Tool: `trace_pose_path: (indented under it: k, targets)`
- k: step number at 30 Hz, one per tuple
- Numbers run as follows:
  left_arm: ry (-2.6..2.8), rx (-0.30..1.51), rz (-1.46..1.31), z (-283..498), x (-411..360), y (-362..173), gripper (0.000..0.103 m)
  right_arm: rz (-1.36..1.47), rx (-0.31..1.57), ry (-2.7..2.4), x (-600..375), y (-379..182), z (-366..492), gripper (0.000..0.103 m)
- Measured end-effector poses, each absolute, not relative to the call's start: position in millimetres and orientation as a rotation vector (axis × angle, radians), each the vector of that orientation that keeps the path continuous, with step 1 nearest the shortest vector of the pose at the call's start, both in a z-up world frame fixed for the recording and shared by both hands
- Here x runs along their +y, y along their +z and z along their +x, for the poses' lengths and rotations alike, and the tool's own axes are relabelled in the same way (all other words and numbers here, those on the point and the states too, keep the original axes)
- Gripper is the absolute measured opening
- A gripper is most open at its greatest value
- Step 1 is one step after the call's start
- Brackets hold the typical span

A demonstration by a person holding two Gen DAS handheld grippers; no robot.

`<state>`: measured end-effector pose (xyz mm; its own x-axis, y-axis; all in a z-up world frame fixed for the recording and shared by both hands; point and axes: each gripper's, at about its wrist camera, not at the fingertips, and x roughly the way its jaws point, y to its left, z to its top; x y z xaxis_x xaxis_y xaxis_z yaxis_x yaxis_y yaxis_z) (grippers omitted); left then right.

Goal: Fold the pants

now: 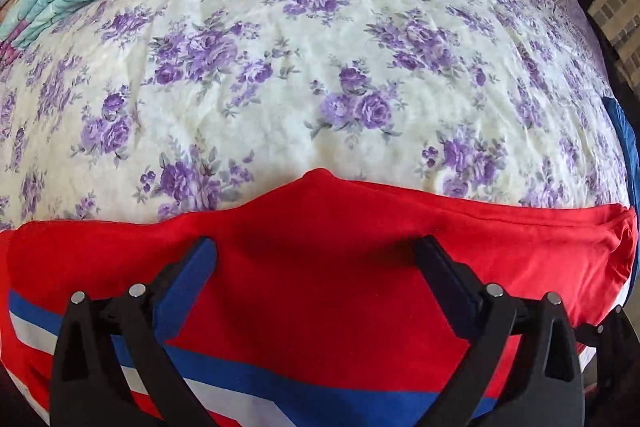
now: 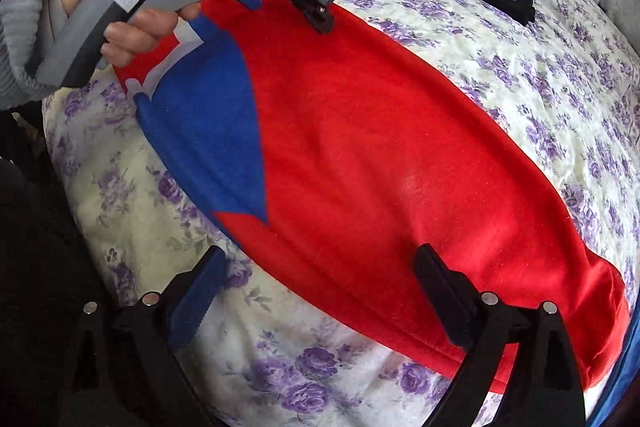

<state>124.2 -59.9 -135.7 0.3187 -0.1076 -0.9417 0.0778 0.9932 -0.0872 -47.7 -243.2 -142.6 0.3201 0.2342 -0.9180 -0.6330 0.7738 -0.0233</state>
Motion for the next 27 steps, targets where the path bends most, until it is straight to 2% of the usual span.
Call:
trace_pose_path:
  k: [6, 9, 15, 16, 19, 23, 27]
  targets:
    - [-0.235, 1.147, -0.275, 99, -36, -91, 0.098, -0.221, 0.896, 0.589, -270, -90, -45, 0.095]
    - [-0.325, 1.109, -0.242, 81, -47, -78, 0.098, -0.182, 0.907, 0.584, -275, -89, -37, 0.095]
    - [-0.387, 1.29, -0.056, 67, -91, -133, 0.098, -0.271, 1.104, 0.577, -262, -127, -28, 0.095]
    - [-0.379, 1.276, -0.01, 64, -94, -139, 0.098, -0.272, 1.12, 0.577, -262, -131, -28, 0.095]
    - [-0.361, 1.252, 0.092, 58, -106, -138, 0.098, -0.211, 1.055, 0.57, -272, -115, -30, 0.095]
    - [-0.377, 1.229, -0.072, 60, -90, -120, 0.098, 0.053, 0.918, 0.469, -331, -73, -26, 0.095]
    - [-0.405, 1.174, -0.207, 58, -73, -100, 0.098, 0.432, 0.878, 0.336, -414, -61, -25, 0.095]
